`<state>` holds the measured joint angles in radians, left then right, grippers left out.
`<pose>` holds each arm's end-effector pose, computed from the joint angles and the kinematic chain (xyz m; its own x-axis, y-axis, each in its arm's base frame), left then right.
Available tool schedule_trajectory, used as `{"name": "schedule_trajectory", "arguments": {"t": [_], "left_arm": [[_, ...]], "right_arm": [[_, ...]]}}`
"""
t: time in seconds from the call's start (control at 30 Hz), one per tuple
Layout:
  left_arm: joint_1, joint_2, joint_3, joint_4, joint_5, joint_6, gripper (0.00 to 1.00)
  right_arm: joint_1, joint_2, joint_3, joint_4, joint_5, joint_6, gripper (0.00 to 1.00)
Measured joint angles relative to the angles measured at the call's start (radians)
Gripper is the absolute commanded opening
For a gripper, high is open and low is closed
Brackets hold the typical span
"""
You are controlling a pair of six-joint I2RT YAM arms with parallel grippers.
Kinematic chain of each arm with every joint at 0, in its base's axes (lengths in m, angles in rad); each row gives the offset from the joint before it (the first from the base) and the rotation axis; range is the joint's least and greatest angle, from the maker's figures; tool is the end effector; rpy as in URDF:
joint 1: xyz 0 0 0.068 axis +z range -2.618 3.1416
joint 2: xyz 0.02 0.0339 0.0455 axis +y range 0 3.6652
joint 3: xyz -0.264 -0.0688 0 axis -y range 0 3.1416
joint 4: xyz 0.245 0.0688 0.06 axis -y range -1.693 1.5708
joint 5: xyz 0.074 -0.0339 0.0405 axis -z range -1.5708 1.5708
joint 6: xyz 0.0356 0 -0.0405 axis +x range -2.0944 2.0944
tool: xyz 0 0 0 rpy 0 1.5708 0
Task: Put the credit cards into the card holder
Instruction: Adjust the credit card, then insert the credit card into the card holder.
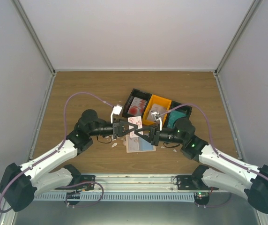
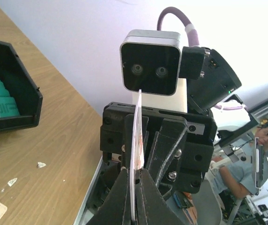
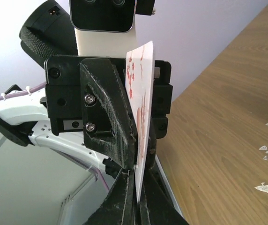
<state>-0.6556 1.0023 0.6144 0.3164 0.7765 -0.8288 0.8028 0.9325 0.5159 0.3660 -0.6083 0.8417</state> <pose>0.1643 -0.1579 0.2917 -0.7673 -0.0733 -0.6371 0.6266 0.1263 -0.7691 0.1341 0.1681 0.2760 -0.7593 0.0947 -0.6438 -0.6312 0.1334 0.7641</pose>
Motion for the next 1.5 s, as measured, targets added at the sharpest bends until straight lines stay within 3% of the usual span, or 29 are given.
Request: {"name": "schedule_trajectory", "arguments": {"t": [0.07, 0.2, 0.27, 0.43, 0.67, 0.77, 0.8, 0.87, 0.93, 1.03, 1.3, 1.5], "left_arm": [[0.000, -0.008, -0.011, 0.023, 0.003, 0.000, 0.04], [-0.005, -0.018, -0.017, 0.026, -0.011, -0.005, 0.26], [-0.003, -0.026, -0.021, 0.009, -0.032, -0.006, 0.30], [-0.003, -0.048, -0.063, 0.022, -0.058, -0.023, 0.24], [-0.002, -0.059, -0.140, 0.087, -0.048, -0.065, 0.01], [0.000, -0.063, -0.148, 0.100, -0.044, -0.066, 0.00], [0.001, -0.064, -0.150, 0.103, -0.045, -0.067, 0.00], [0.001, -0.066, -0.157, 0.109, -0.045, -0.067, 0.00], [0.001, -0.068, -0.162, 0.106, -0.052, -0.065, 0.00], [0.001, -0.068, -0.169, 0.057, -0.083, -0.053, 0.00], [-0.004, -0.002, -0.227, -0.044, -0.175, -0.024, 0.00], [-0.051, 0.215, -0.254, -0.025, -0.214, -0.028, 0.00]], "right_arm": [[0.001, -0.006, 0.000, -0.002, -0.006, 0.002, 0.01], [0.006, -0.016, 0.000, -0.003, -0.004, 0.000, 0.01], [0.003, -0.028, 0.000, -0.006, 0.011, 0.000, 0.01], [0.000, -0.037, 0.000, -0.027, 0.034, 0.001, 0.01], [-0.002, -0.006, 0.001, -0.067, 0.029, 0.006, 0.00], [-0.007, 0.003, 0.002, -0.066, 0.022, 0.013, 0.01], [-0.008, 0.005, 0.002, -0.066, 0.019, 0.016, 0.06], [-0.008, 0.007, 0.002, -0.070, 0.016, 0.018, 0.30], [-0.012, 0.009, 0.005, -0.093, 0.018, 0.017, 0.47], [-0.017, 0.002, 0.028, -0.188, 0.065, -0.037, 0.59], [-0.026, -0.042, 0.070, -0.562, 0.345, -0.128, 0.62], [-0.028, 0.128, 0.081, -0.760, 0.499, -0.142, 0.60]]}}
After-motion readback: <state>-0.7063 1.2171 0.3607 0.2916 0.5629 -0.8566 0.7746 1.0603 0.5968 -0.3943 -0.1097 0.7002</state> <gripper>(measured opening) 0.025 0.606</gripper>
